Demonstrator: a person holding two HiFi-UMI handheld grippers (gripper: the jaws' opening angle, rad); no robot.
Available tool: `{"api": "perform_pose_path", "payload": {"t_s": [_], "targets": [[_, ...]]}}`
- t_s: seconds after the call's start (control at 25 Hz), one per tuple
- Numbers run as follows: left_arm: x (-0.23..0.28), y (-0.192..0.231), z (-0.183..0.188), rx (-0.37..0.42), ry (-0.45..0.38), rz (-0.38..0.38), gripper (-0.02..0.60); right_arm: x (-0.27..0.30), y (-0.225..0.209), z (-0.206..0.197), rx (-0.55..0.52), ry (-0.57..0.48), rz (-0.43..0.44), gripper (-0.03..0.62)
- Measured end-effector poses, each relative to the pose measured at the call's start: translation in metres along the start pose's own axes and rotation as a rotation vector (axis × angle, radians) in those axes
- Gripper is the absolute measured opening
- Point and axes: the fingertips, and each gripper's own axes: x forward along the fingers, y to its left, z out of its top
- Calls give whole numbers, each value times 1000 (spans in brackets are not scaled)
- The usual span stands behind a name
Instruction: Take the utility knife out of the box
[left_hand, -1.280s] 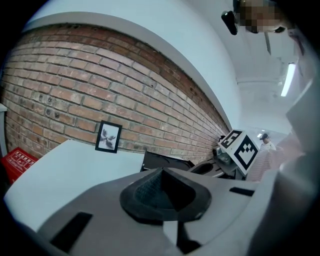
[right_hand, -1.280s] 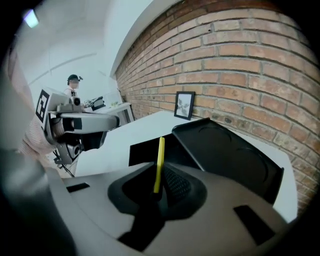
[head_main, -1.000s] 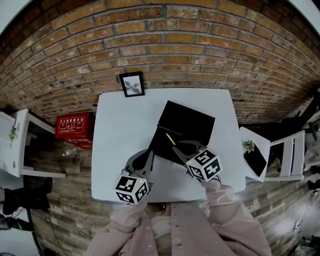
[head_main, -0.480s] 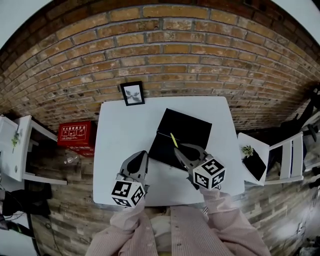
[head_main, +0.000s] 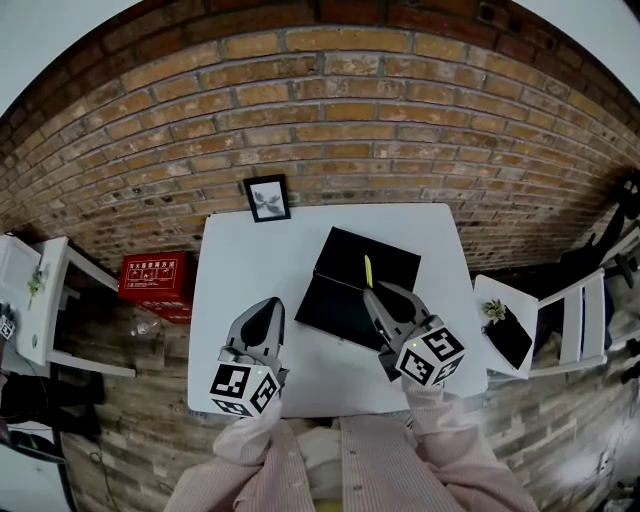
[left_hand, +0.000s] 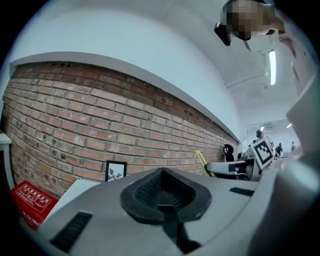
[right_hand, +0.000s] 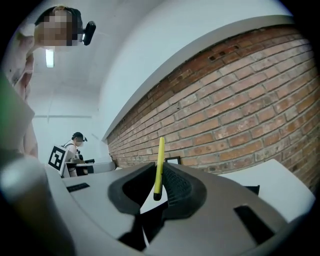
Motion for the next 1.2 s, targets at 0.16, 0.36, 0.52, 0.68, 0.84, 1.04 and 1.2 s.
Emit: {"api": "perform_pose_path", "payload": {"t_s": [0.16, 0.36, 0.52, 0.68, 0.84, 1.04, 1.2], "targets": [[-2, 2, 18, 24, -33, 11, -8, -8, -7, 13, -3, -42, -24, 54], [-6, 5, 31, 39, -62, 29, -8, -20, -15, 28, -3, -91, -61, 52], [-8, 6, 42, 48, -83, 38, -8, -28, -19, 45, -14, -129, -80, 52], [-12, 8, 51, 54, -109, 43, -8, -35, -19, 61, -26, -163, -89, 52], [-16, 6, 62, 66, -130, 46, -8, -41, -18, 76, -44, -194, -90, 52], [-19, 5, 70, 77, -146, 50, -8, -50, -17, 89, -63, -226, -100, 52], [-21, 5, 70, 81, -147, 49, -8, -52, -15, 93, -77, -231, -103, 52]]}}
